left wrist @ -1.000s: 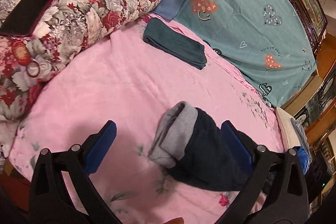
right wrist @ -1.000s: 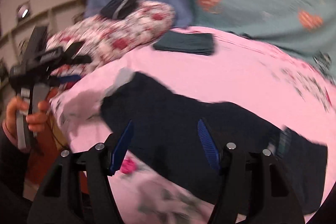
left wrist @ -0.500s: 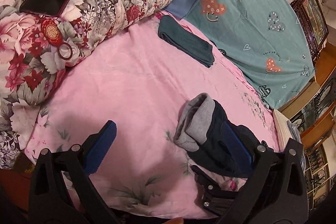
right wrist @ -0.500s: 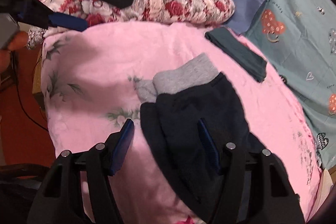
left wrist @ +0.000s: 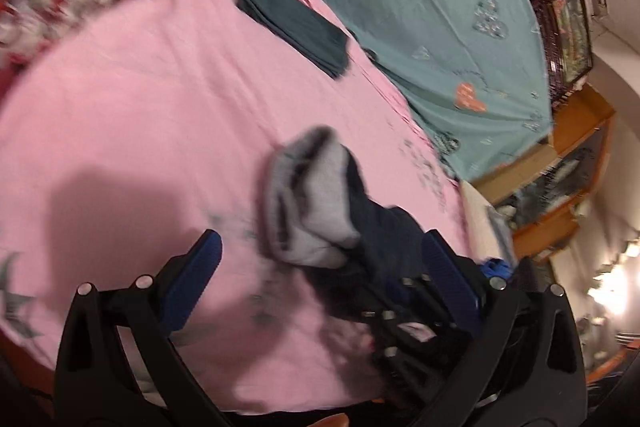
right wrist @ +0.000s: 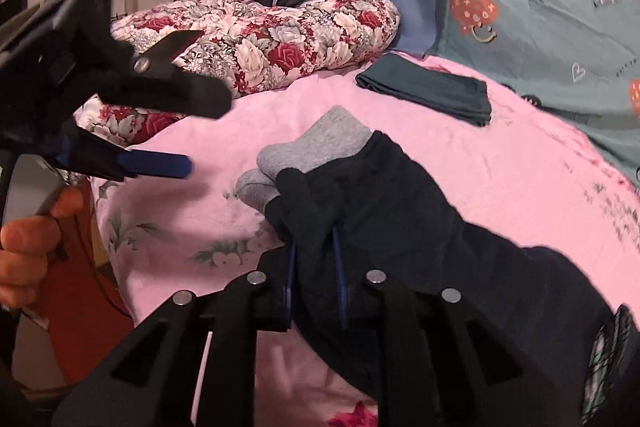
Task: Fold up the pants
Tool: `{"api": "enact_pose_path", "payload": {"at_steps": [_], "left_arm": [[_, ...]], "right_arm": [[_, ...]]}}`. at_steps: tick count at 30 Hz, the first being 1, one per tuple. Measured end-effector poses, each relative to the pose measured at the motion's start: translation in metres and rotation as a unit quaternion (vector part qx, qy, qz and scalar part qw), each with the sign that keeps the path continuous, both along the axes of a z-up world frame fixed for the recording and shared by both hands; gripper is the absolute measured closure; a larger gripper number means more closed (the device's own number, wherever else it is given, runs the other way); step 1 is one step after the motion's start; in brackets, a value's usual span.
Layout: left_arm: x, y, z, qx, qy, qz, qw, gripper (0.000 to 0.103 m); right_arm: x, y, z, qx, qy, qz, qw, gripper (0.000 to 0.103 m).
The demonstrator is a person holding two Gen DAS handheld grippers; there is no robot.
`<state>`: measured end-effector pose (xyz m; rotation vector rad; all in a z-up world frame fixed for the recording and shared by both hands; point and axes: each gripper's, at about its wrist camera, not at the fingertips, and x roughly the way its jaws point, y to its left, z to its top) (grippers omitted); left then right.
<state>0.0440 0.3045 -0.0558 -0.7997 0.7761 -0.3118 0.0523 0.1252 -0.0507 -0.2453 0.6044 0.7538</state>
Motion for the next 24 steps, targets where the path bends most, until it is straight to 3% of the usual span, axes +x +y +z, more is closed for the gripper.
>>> {"api": "enact_pose_path", "payload": {"at_steps": [4, 6, 9, 10, 11, 13, 16, 17, 18, 21, 24], "left_arm": [[0.032, -0.018, -0.023, -0.07, 0.05, -0.041, 0.9954, 0.002], [0.04, -0.023, -0.023, -0.067, 0.047, -0.039, 0.9959, 0.002], [0.055, -0.028, -0.025, -0.095, 0.045, -0.047, 0.9933, 0.004], [0.06, -0.031, -0.025, -0.1, 0.045, -0.051, 0.9926, 0.009], [0.063, -0.033, -0.025, -0.098, 0.044, -0.054, 0.9928, 0.021], [0.067, -0.037, -0.021, -0.078, 0.04, -0.057, 0.9945, 0.031], [0.07, -0.036, -0.017, -0.066, 0.034, -0.06, 0.9954, 0.044], [0.069, -0.034, -0.016, -0.067, 0.033, -0.061, 0.9954, 0.045], [0.07, -0.033, -0.016, -0.068, 0.031, -0.061, 0.9953, 0.045], [0.07, -0.033, -0.015, -0.07, 0.031, -0.062, 0.9951, 0.045], [0.066, -0.034, -0.012, -0.06, 0.026, -0.068, 0.9956, 0.045]], "right_arm": [[-0.004, -0.006, 0.004, 0.018, -0.015, -0.003, 1.0, 0.087], [-0.006, -0.007, 0.005, 0.021, -0.017, -0.003, 1.0, 0.088], [-0.008, -0.008, 0.005, 0.024, -0.025, -0.004, 0.999, 0.088], [-0.009, -0.009, 0.006, 0.026, -0.025, -0.004, 0.999, 0.088], [-0.009, -0.01, 0.007, 0.029, -0.026, -0.007, 0.999, 0.088], [-0.009, -0.012, 0.007, 0.031, -0.024, -0.01, 0.999, 0.088], [-0.012, -0.013, 0.009, 0.011, -0.031, -0.019, 0.999, 0.072], [-0.013, -0.013, 0.009, 0.004, -0.041, -0.028, 0.999, 0.052], [-0.019, -0.015, 0.012, 0.002, -0.062, -0.035, 0.997, 0.047], [-0.025, -0.013, 0.013, -0.026, -0.095, -0.042, 0.994, 0.046], [-0.019, 0.0, 0.007, -0.058, -0.077, -0.029, 0.995, 0.045]]}}
